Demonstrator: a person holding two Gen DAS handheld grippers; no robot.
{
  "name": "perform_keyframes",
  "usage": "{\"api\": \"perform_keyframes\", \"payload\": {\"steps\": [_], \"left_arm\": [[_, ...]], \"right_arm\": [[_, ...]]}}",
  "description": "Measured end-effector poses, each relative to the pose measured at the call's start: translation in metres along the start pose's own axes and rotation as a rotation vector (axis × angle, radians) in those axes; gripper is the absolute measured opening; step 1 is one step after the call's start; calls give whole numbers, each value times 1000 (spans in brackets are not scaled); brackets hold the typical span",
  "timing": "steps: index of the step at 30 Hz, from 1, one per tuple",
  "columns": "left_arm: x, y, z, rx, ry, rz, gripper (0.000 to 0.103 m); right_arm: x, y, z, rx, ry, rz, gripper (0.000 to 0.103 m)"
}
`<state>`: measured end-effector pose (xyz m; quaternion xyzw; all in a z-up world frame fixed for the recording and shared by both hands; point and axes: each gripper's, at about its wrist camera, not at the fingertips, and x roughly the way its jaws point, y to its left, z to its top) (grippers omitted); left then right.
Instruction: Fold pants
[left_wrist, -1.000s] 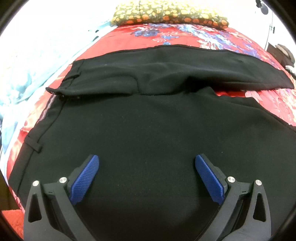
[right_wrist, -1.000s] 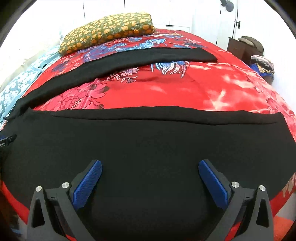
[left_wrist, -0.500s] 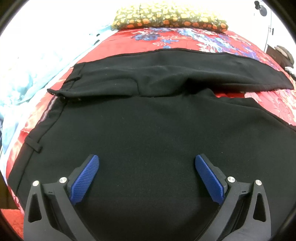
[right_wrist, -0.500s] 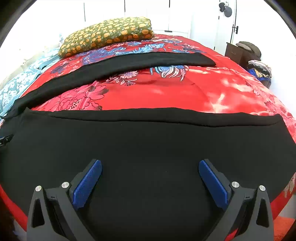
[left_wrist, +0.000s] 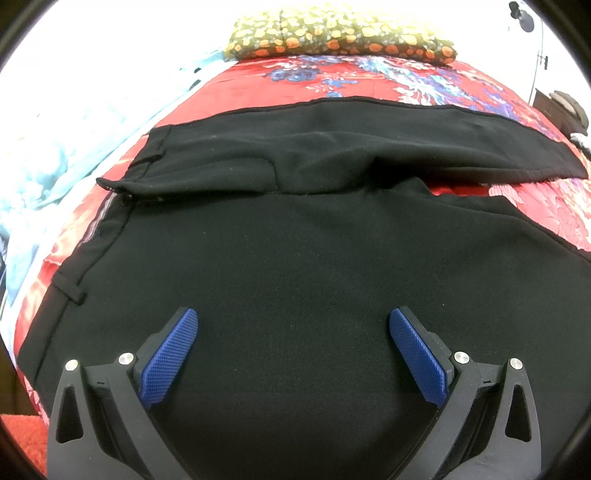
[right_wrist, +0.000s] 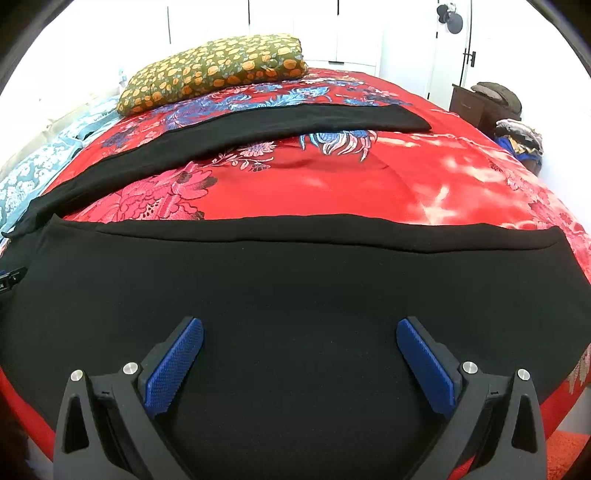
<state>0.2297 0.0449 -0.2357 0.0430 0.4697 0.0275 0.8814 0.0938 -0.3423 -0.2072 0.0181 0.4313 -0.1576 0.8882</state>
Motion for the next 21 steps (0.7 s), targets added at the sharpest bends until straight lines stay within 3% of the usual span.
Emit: {"api": "perform_keyframes", "payload": {"steps": [7, 13, 19, 21], "left_arm": [[-11, -7, 15, -19, 115, 57, 102], [-40, -34, 62, 52, -1, -20, 102], [11, -46, 122, 81, 62, -52, 102], [35, -47, 138, 121, 64, -16, 102]], "right_arm": [[0, -1, 1, 12, 1, 0, 103], [-1, 2, 2, 2, 10, -18, 103], [-1, -2, 24, 0, 155, 18, 103], [-16, -13, 39, 32, 109, 56, 103]]}}
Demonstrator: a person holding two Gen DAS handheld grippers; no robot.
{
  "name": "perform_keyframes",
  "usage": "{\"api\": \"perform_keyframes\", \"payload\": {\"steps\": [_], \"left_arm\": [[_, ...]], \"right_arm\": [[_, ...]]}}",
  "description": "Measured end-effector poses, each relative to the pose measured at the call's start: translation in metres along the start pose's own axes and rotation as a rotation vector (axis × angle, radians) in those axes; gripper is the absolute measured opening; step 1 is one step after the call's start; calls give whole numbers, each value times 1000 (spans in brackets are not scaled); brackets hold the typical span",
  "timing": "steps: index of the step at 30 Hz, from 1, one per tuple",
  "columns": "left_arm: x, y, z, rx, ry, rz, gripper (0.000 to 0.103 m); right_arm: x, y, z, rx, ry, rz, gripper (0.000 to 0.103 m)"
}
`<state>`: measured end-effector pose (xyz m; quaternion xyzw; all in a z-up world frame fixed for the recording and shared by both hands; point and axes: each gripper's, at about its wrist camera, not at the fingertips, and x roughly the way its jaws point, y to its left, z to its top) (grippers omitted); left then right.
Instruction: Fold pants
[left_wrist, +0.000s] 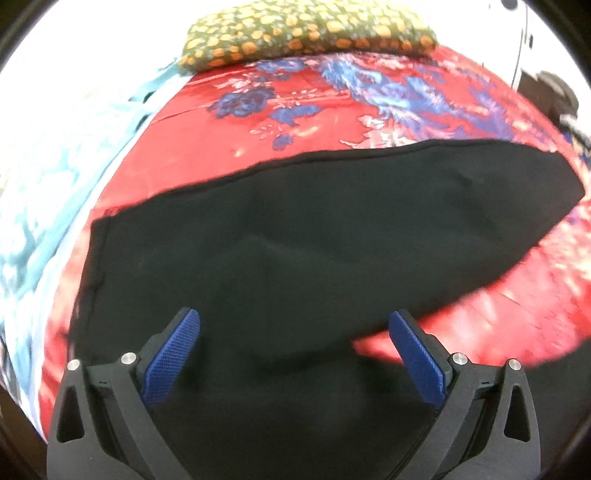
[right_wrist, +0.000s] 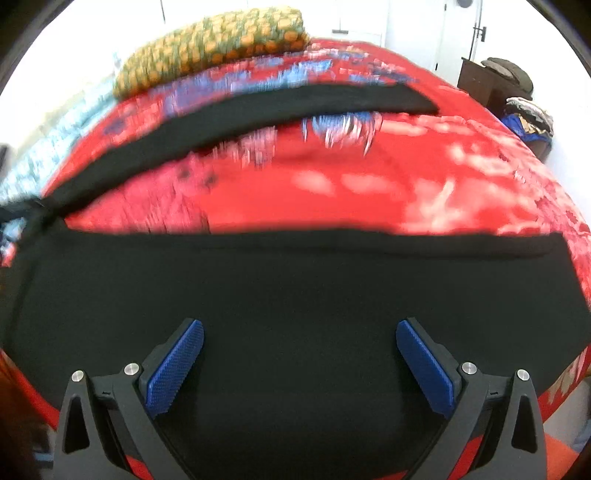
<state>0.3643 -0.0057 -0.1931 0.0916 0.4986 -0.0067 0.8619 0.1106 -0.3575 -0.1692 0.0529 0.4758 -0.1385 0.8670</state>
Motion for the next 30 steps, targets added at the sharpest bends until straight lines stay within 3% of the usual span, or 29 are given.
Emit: {"api": "perform_keyframes", "payload": {"steps": [4, 5, 7, 14, 18, 21, 26, 27, 28, 29, 30], "left_arm": [[48, 30, 11, -72, 14, 116, 102], [59, 37, 6, -99, 30, 112, 103], [67, 57, -3, -196, -9, 11, 103], [67, 56, -11, -187, -79, 23, 103], [67, 56, -12, -194, -91, 19, 103], [65, 54, -14, -191, -96, 26, 103], [65, 53, -15, -191, -103, 33, 103], [65, 52, -15, -192, -105, 33, 103], [65, 52, -15, -192, -107, 32, 103], [64, 53, -16, -194, -108, 32, 103], [64, 53, -16, -194, -108, 32, 103]], "right_arm": [[-26, -32, 51, 23, -110, 42, 103], [-24, -44, 70, 15, -110, 45, 103], [-11, -68, 104, 8, -93, 42, 103], [102, -162, 238, 44, 10, -4, 103], [164, -196, 312, 128, 46, -106, 103], [198, -198, 341, 158, 66, -73, 103], [238, -195, 358, 99, 78, -120, 102], [242, -195, 358, 94, 76, -117, 88], [244, -198, 357, 92, 73, -95, 48], [243, -201, 355, 98, 73, -62, 25], [238, -203, 353, 106, 63, -49, 8]]}}
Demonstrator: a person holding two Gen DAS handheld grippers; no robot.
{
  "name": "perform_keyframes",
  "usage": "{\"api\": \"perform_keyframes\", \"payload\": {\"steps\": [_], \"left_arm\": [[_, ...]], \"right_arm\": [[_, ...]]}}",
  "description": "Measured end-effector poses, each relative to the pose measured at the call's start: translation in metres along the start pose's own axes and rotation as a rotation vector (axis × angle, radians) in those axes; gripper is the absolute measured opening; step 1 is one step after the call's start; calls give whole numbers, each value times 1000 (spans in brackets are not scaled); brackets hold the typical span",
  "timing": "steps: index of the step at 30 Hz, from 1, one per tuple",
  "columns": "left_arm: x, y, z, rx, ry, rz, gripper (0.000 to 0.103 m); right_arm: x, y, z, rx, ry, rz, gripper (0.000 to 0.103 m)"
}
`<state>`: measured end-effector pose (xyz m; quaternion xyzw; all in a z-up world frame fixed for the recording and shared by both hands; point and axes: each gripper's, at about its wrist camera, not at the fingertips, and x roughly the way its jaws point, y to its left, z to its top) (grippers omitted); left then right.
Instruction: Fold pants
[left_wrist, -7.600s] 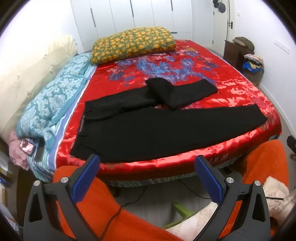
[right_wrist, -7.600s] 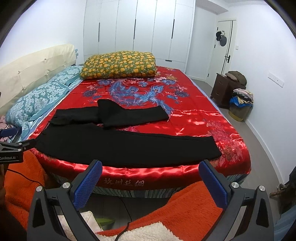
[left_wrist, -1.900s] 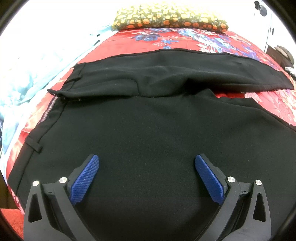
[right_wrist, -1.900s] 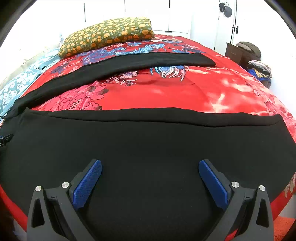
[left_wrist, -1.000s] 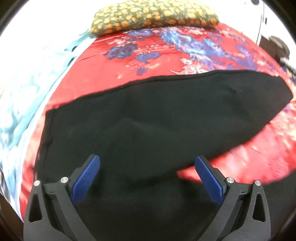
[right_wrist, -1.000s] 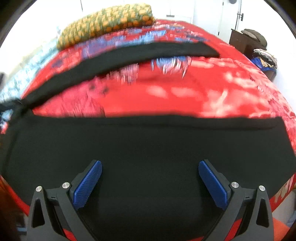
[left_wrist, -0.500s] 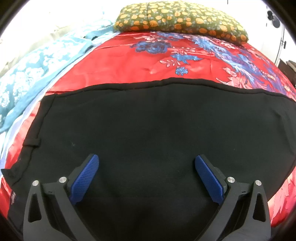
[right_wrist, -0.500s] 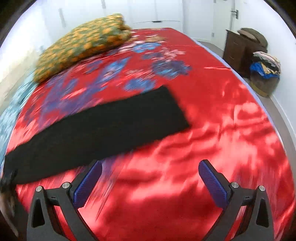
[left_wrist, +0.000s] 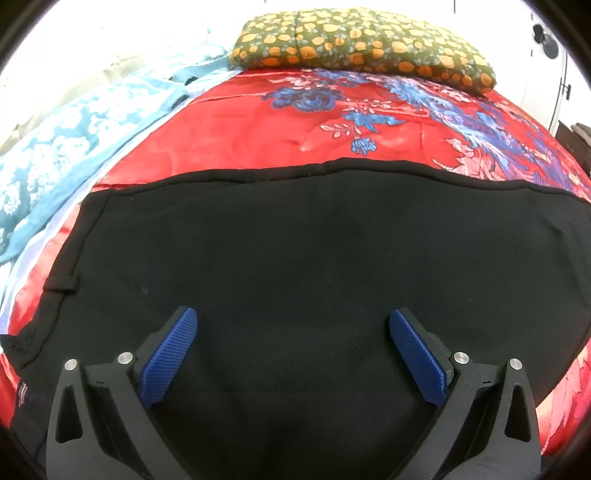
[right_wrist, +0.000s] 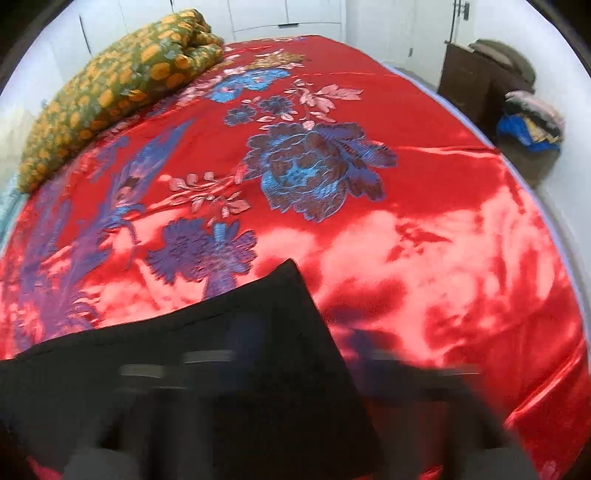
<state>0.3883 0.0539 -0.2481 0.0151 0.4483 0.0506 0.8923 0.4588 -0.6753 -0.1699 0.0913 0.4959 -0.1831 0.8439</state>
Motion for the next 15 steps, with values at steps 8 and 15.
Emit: {"api": "perform_keyframes", "payload": {"steps": [8, 15], "left_arm": [[0, -1, 2, 4, 6, 7, 103], [0, -4, 3, 13, 17, 23, 103]], "right_arm": [[-158, 77, -83, -350, -191, 266, 8], [-317, 131, -300, -558, -147, 413, 7]]}}
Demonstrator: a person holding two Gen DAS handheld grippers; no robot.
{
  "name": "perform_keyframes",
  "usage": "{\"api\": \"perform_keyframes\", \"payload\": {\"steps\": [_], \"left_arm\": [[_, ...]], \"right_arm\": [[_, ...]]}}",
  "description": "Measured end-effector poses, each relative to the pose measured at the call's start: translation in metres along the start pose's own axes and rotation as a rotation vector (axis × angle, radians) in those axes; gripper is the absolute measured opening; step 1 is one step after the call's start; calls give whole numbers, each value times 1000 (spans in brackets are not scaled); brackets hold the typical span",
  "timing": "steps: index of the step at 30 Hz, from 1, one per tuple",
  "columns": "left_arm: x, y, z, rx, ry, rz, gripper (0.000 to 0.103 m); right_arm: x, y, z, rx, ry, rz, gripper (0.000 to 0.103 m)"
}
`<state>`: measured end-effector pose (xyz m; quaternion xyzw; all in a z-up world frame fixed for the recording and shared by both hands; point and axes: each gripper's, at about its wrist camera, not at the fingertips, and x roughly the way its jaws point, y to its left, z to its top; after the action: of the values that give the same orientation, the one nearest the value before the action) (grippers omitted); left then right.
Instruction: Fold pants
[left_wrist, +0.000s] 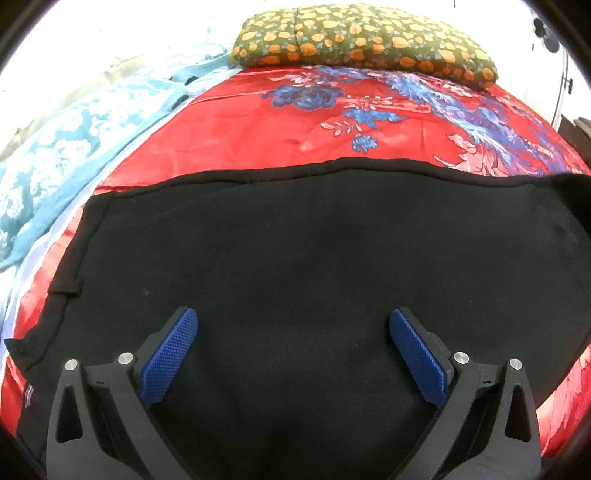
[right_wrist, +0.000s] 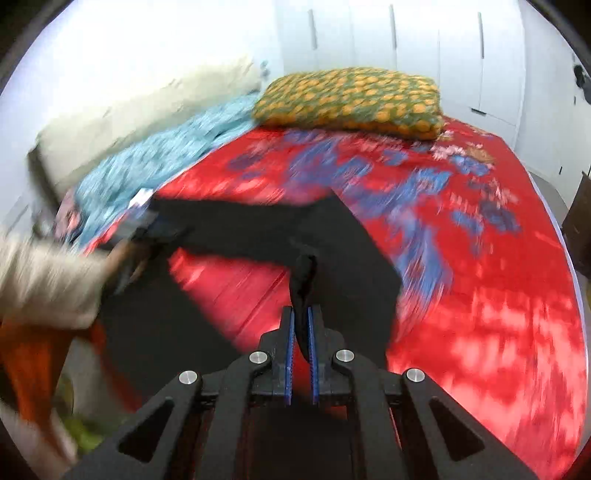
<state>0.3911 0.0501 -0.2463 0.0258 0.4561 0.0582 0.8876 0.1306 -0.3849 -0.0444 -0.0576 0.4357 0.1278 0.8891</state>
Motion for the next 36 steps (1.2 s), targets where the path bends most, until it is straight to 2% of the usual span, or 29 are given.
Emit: {"api": "perform_keyframes", "payload": {"steps": [1, 2, 3, 4, 5, 6, 8, 10, 11, 13, 15, 17, 19, 21, 23, 25, 27, 29, 32, 33, 36], "left_arm": [[0, 0, 0, 1, 3, 2, 103], [0, 0, 1, 3, 9, 6, 103], [0, -1, 2, 6, 16, 10, 103], [0, -1, 3, 6, 28, 13, 103], [-1, -1, 5, 9, 51, 16, 103], [-2, -2, 9, 25, 97, 15, 103], [-16, -2, 14, 45, 160, 14, 102], [-45, 2, 8, 28, 133, -21, 102], [-63, 3, 2, 26, 122, -60, 102], [-91, 0, -14, 41, 131, -113, 102], [-120, -6, -39, 68, 151, -176, 102], [-145, -13, -71, 85, 149, -231, 102], [-157, -19, -98, 101, 135, -255, 102], [-160, -23, -123, 118, 101, -243, 102], [-162, -20, -136, 124, 40, -208, 102], [-159, -16, -135, 113, 9, -214, 102], [-145, -13, -133, 98, 42, -230, 102], [-125, -6, -134, 89, 84, -220, 103], [-126, -7, -136, 100, 54, -218, 103], [-126, -8, -136, 106, 52, -216, 103], [-126, -6, -135, 101, 48, -222, 103]], "right_arm": [[-12, 10, -21, 20, 14, -34, 7], [-21, 17, -47, 71, 45, -105, 8], [-24, 16, -71, 134, 99, -184, 21], [-25, 15, -89, 172, 156, -261, 54], [-28, 14, -107, 200, 215, -377, 70], [-35, 15, -116, 215, 216, -445, 79], [-62, 22, -124, 264, 120, -526, 81], [-81, 34, -120, 302, 26, -583, 99], [-85, 41, -114, 309, -17, -597, 101], [-83, 61, -99, 319, -99, -565, 101], [-62, 82, -82, 328, -134, -468, 101], [-30, 111, -70, 346, -189, -306, 101], [8, 139, -66, 368, -223, -137, 101], [59, 164, -65, 396, -176, 14, 101], [102, 181, -71, 404, -90, 104, 100], [131, 193, -76, 359, -30, 113, 100], [149, 197, -89, 293, 2, 50, 98], [147, 204, -98, 200, -44, 43, 98], [149, 208, -99, 82, 16, -30, 100], [151, 211, -100, 74, 24, -43, 103], [150, 215, -108, 67, 22, -84, 103]]}}
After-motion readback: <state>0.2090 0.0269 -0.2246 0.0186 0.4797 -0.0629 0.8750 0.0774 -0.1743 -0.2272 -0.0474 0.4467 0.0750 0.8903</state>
